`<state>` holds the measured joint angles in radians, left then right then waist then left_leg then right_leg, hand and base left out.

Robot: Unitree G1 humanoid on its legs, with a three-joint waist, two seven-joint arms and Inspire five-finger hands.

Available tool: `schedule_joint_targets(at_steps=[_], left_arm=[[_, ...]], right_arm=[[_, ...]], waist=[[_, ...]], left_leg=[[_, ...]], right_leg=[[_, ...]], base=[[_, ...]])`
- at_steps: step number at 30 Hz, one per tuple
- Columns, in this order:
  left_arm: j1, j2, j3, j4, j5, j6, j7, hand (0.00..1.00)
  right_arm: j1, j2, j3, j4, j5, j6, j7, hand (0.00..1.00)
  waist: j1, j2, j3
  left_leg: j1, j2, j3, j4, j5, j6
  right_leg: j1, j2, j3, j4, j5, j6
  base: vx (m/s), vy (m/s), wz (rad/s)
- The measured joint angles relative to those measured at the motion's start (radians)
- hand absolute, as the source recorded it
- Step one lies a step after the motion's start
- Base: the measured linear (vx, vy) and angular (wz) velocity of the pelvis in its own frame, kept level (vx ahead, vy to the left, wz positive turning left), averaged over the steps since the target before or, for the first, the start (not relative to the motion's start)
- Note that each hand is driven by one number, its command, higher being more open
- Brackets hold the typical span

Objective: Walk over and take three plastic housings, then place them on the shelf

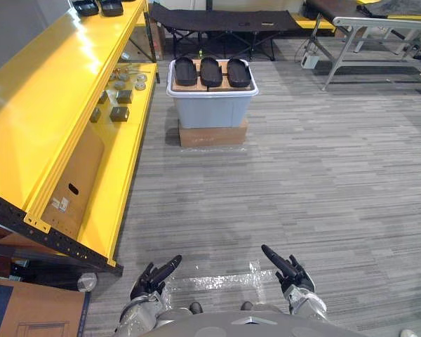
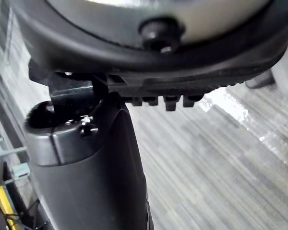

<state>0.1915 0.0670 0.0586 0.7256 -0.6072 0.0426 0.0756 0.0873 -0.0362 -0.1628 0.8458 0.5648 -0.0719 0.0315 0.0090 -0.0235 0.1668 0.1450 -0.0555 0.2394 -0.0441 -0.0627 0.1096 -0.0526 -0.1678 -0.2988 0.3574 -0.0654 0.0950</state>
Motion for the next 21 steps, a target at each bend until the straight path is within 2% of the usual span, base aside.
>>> schedule_joint_targets(at_steps=[1,2,3,5,6,7,8,10,12,13,14,15,16,17,18,19,20,21], left_arm=[[-0.003,0.002,-0.005,-0.019,0.014,0.003,0.001,1.0],[-0.002,0.009,-0.006,-0.024,0.022,0.003,0.002,1.0],[0.0,0.012,-0.005,-0.024,0.021,0.004,0.002,1.0],[-0.002,0.017,-0.005,-0.026,0.021,0.004,0.001,1.0],[-0.007,0.024,-0.006,-0.026,0.023,0.003,-0.003,1.0],[-0.01,0.028,-0.006,-0.027,0.032,0.002,-0.01,1.0],[-0.01,0.03,-0.006,-0.027,0.039,0.002,-0.014,1.0],[0.003,0.031,-0.01,-0.027,0.067,0.002,-0.015,1.0],[0.014,0.03,-0.014,-0.027,0.065,0.003,-0.015,1.0],[0.015,0.024,-0.015,-0.026,0.061,0.003,-0.014,1.0],[0.02,0.009,-0.021,-0.026,0.055,0.004,-0.014,1.0],[0.025,0.01,-0.025,-0.025,0.048,0.003,-0.015,1.0],[0.026,0.013,-0.024,-0.021,0.03,0.001,-0.017,1.0],[0.005,0.007,-0.031,-0.014,0.017,0.001,-0.022,1.0],[0.0,0.003,-0.037,-0.014,0.015,0.001,-0.025,1.0],[0.002,-0.009,-0.032,-0.014,0.011,-0.006,-0.033,1.0],[-0.012,-0.012,-0.02,-0.014,0.001,-0.008,-0.038,1.0],[-0.017,-0.013,-0.016,-0.014,-0.007,-0.008,-0.039,1.0]], right_arm=[[-0.015,0.001,0.001,-0.006,-0.003,-0.001,0.002,1.0],[-0.01,0.001,0.007,-0.006,-0.01,0.0,0.008,1.0],[-0.005,0.001,0.01,-0.007,-0.016,0.001,0.011,1.0],[0.004,0.001,0.015,-0.007,-0.049,0.002,0.024,1.0],[0.008,0.001,0.015,-0.009,-0.049,0.003,0.032,1.0],[0.014,0.001,0.015,-0.009,-0.049,0.004,0.033,1.0],[0.019,0.001,0.015,-0.009,-0.05,0.004,0.035,1.0],[0.041,0.001,0.016,-0.009,-0.05,0.008,0.05,1.0],[0.05,-0.003,0.016,-0.009,-0.05,0.008,0.073,1.0],[0.047,-0.016,0.016,-0.009,-0.05,0.009,0.077,1.0],[0.049,-0.036,0.02,-0.007,-0.05,0.014,0.079,1.0],[0.05,-0.05,0.025,-0.007,-0.051,0.017,0.082,1.0],[0.047,-0.061,0.025,-0.006,-0.066,0.016,0.082,1.0],[0.043,-0.078,0.025,-0.005,-0.091,0.016,0.084,1.0],[0.04,-0.086,0.026,-0.006,-0.09,0.016,0.089,1.0],[0.027,-0.092,0.024,-0.006,-0.09,0.016,0.09,1.0],[0.021,-0.097,0.013,-0.004,-0.091,0.016,0.089,1.0],[0.017,-0.096,0.009,-0.003,-0.091,0.015,0.089,1.0]], waist=[[-0.006,0.002,0.039],[-0.01,0.002,0.06],[-0.009,0.003,0.061],[-0.011,-0.001,0.061],[-0.012,-0.001,0.061],[-0.013,-0.003,0.063],[-0.013,-0.008,0.065],[-0.01,-0.022,0.075],[-0.007,-0.026,0.07],[-0.008,0.006,0.063],[-0.01,0.049,0.05],[-0.011,0.062,0.034],[-0.011,0.078,0.02],[-0.015,0.086,0.02],[-0.014,0.092,0.024],[-0.014,0.098,0.038],[-0.011,0.104,0.046],[-0.011,0.092,0.055]], left_leg=[[0.002,0.014,0.006,0.044,-0.022,0.011],[0.006,0.023,0.006,0.08,-0.043,0.002],[0.005,0.025,0.006,0.091,-0.052,-0.004],[0.008,0.036,-0.001,0.113,-0.072,-0.023],[0.016,0.043,-0.006,0.114,-0.077,-0.031],[0.025,0.047,-0.012,0.116,-0.084,-0.044],[0.032,0.047,-0.013,0.123,-0.091,-0.055],[0.063,0.049,-0.023,0.168,-0.149,-0.09],[0.068,0.062,-0.029,0.254,-0.24,-0.112],[0.054,0.103,-0.03,0.319,-0.298,-0.133],[0.052,0.158,-0.032,0.362,-0.346,-0.169],[0.055,0.188,-0.032,0.386,-0.362,-0.198],[0.007,0.211,-0.039,0.485,-0.356,-0.207],[-0.075,0.254,-0.037,0.653,-0.301,-0.244],[-0.11,0.277,-0.035,0.743,-0.263,-0.245],[-0.179,0.316,-0.032,0.89,-0.255,-0.242],[-0.209,0.314,-0.041,0.943,-0.263,-0.24],[-0.221,0.301,-0.042,0.934,-0.267,-0.236]], right_leg=[[-0.075,-0.032,-0.021,0.151,-0.012,-0.009],[-0.097,-0.046,-0.032,0.162,-0.03,-0.03],[-0.107,-0.042,-0.028,0.143,-0.033,-0.023],[-0.111,-0.02,-0.016,0.0,-0.016,0.002],[-0.111,0.002,-0.002,-0.117,0.011,0.027],[-0.111,0.016,0.0,-0.208,0.048,0.029],[-0.11,0.015,0.0,-0.23,0.057,0.03],[-0.098,0.011,0.001,-0.233,0.059,0.027],[-0.095,0.015,0.005,-0.173,0.052,-0.039],[-0.108,0.037,-0.005,-0.115,0.057,-0.086],[-0.105,0.074,-0.029,-0.086,0.044,-0.099],[-0.1,0.098,-0.038,-0.086,0.043,-0.1],[-0.101,0.115,-0.049,-0.082,0.044,-0.116],[-0.093,0.128,-0.056,-0.084,0.036,-0.14],[-0.074,0.138,-0.055,-0.099,0.037,-0.151],[-0.016,0.166,-0.058,-0.142,0.036,-0.166],[0.056,0.175,-0.058,-0.187,0.033,-0.18],[0.088,0.173,-0.056,-0.208,0.033,-0.18]], base=[[0.02,0.1,-0.06],[0.05,0.106,0.0],[0.11,0.093,0.02],[0.18,0.046,0.02],[0.23,0.004,0.11],[0.2,-0.016,0.16],[0.32,-0.086,0.22],[0.28,-0.141,0.17],[0.32,-0.254,0.07],[0.43,-0.313,0.02],[0.38,-0.251,0.0],[0.34,-0.182,0.04],[0.44,-0.23,0.06],[0.45,-0.237,0.04],[0.55,-0.288,0.01],[0.49,-0.22,-0.03],[0.49,-0.207,-0.03],[0.46,-0.187,-0.12]])
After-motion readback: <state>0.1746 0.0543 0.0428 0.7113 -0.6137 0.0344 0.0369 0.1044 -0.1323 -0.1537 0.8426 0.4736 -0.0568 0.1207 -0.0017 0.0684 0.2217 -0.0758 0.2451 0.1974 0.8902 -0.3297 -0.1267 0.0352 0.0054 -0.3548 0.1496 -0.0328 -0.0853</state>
